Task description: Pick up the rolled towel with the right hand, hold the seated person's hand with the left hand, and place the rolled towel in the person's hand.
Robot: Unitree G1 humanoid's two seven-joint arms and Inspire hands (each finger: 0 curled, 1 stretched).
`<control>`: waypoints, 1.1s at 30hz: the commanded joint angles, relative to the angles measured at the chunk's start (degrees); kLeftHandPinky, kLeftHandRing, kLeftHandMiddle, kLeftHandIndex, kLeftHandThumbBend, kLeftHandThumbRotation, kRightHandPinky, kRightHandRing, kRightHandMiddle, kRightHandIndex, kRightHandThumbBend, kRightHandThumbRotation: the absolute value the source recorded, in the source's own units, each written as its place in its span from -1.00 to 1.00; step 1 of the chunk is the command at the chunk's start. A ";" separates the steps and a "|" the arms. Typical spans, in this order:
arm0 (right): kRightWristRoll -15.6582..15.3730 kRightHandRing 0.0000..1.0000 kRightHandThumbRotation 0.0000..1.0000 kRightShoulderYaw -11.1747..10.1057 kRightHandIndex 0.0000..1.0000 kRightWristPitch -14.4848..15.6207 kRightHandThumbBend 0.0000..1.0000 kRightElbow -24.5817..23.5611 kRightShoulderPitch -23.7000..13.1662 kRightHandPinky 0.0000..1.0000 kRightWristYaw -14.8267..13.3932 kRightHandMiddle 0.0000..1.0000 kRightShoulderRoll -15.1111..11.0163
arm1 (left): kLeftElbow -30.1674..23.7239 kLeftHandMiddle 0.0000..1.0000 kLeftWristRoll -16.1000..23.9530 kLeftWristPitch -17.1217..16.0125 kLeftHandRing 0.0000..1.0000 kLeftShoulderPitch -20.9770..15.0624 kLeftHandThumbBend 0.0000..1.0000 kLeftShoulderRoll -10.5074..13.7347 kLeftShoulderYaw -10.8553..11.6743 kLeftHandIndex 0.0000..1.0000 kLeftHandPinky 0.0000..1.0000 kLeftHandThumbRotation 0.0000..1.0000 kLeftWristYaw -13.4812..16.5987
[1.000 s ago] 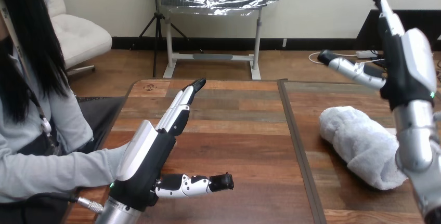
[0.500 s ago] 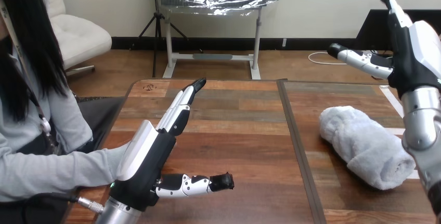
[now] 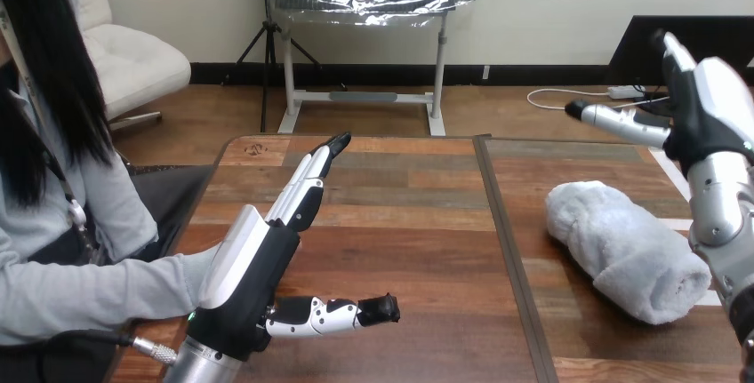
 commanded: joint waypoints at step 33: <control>-0.54 0.89 0.17 4.83 0.92 9.00 1.00 6.78 -4.36 0.81 4.46 0.92 2.18 | -3.71 1.00 -0.96 -0.82 1.00 -1.68 1.00 -0.10 0.30 1.00 0.94 0.23 0.87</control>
